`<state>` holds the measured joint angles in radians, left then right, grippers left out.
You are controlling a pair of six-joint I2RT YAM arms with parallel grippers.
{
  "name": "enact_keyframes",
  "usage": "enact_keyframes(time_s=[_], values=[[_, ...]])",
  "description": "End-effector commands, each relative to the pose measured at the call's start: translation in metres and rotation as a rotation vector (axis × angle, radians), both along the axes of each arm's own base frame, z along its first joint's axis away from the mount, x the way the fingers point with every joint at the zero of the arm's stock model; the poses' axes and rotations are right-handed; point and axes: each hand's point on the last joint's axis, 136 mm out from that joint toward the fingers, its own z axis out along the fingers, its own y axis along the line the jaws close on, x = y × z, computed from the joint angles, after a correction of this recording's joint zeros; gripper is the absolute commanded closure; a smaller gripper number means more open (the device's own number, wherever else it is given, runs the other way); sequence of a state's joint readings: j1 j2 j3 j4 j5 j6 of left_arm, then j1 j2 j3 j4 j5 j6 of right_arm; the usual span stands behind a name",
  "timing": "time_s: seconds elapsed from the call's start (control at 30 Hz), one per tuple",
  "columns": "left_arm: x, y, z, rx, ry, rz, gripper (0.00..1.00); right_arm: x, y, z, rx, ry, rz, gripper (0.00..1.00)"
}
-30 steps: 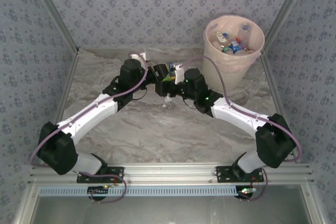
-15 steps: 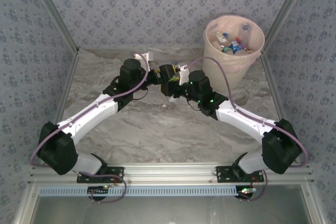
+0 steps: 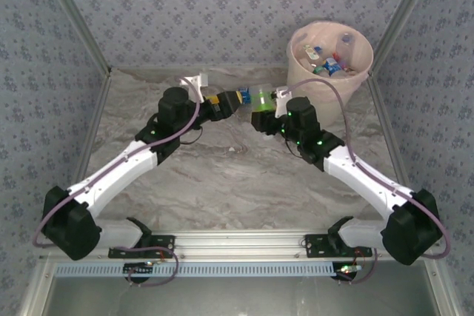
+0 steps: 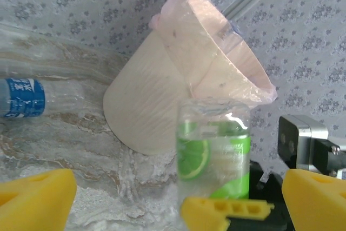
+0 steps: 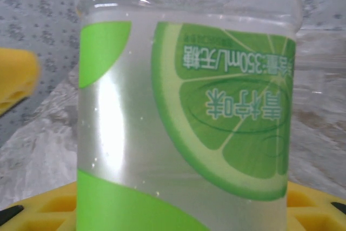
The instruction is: Put the plastic bottles in the bin
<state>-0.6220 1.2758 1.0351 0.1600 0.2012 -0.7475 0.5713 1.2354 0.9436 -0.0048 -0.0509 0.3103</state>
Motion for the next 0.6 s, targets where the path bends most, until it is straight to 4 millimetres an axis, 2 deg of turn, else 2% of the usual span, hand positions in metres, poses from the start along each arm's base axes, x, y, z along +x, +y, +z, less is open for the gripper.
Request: enact_keyframes(time_s=[0.0, 0.27, 0.4, 0.57], values=[[0.002, 0.018, 0.007, 0.015, -0.045, 0.091, 0.02, 0.006, -0.027, 0.033, -0.063, -0.074, -0.061, 0.56], [0.000, 0.061, -0.016, 0.057, -0.037, 0.283, 0.02, 0.029, -0.077, 0.092, -0.106, -0.185, -0.158, 0.55], [-0.008, 0.076, -0.020, 0.079, -0.047, 0.326, 0.02, 0.048, -0.107, 0.127, -0.101, -0.222, -0.211, 0.56], [-0.014, 0.092, -0.024, 0.105, -0.050, 0.370, 0.02, 0.078, -0.150, 0.151, -0.128, -0.233, -0.315, 0.54]])
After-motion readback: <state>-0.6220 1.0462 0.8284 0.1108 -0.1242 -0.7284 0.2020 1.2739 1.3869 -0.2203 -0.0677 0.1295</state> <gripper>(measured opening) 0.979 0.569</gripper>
